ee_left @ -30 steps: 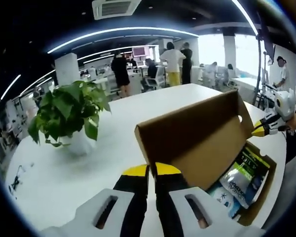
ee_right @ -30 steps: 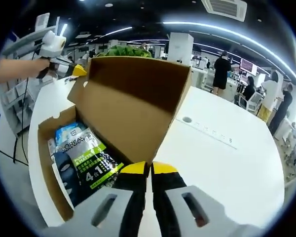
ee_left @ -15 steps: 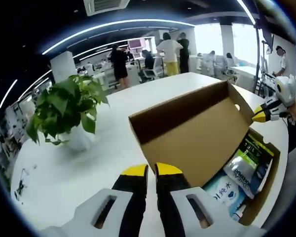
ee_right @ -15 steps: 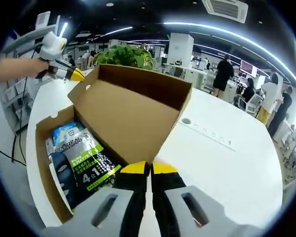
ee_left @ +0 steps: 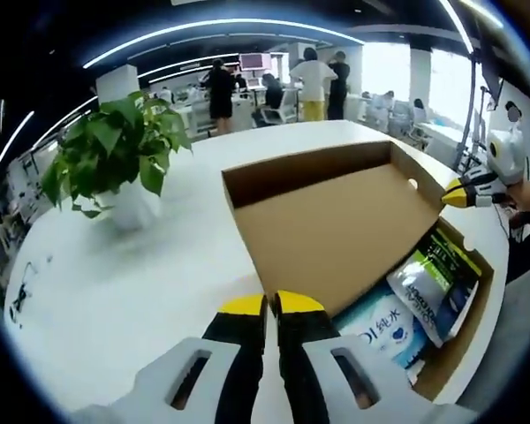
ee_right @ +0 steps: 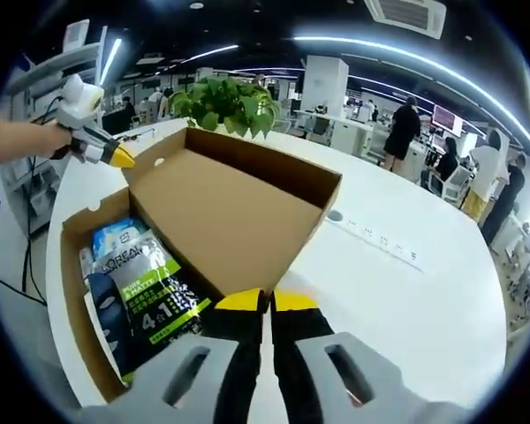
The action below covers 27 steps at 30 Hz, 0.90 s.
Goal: Operate the shoe box by opening the lid, removing the specified soft item, and placing it in the target area until the item is outside and the box remains undamaged.
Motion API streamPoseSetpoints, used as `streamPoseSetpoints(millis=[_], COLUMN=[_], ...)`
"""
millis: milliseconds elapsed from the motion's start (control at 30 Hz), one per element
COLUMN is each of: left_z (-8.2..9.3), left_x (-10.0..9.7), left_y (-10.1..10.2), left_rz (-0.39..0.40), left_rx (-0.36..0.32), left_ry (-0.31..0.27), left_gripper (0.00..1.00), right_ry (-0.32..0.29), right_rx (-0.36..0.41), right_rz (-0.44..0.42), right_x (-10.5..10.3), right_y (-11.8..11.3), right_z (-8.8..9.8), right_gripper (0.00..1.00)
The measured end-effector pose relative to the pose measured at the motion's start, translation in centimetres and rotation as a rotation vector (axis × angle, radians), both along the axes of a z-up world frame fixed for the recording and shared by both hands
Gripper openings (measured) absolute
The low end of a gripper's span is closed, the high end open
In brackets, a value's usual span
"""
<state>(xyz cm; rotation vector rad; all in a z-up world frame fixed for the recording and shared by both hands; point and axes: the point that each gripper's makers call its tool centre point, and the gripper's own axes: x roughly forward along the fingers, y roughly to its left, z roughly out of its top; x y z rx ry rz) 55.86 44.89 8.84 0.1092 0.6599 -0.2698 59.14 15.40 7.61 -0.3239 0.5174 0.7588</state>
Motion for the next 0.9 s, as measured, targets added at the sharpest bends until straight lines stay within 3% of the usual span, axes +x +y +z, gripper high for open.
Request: streamPoseSetpoints(millis=[300, 900], left_z=[-0.3, -1.3], left_x=[0.7, 1.8], left_y=[0.1, 0.2], left_rz=[0.009, 0.037], left_rx=[-0.001, -0.015], left_ry=[0.004, 0.048], left_gripper=[0.0, 0.0], right_ry=[0.005, 0.077], right_rx=[-0.005, 0.037], right_rz=[-0.001, -0.042], right_x=[0.5, 1.6], right_y=[0.1, 0.2], right_z=[-0.2, -1.1], right_gripper=[0.01, 0.03])
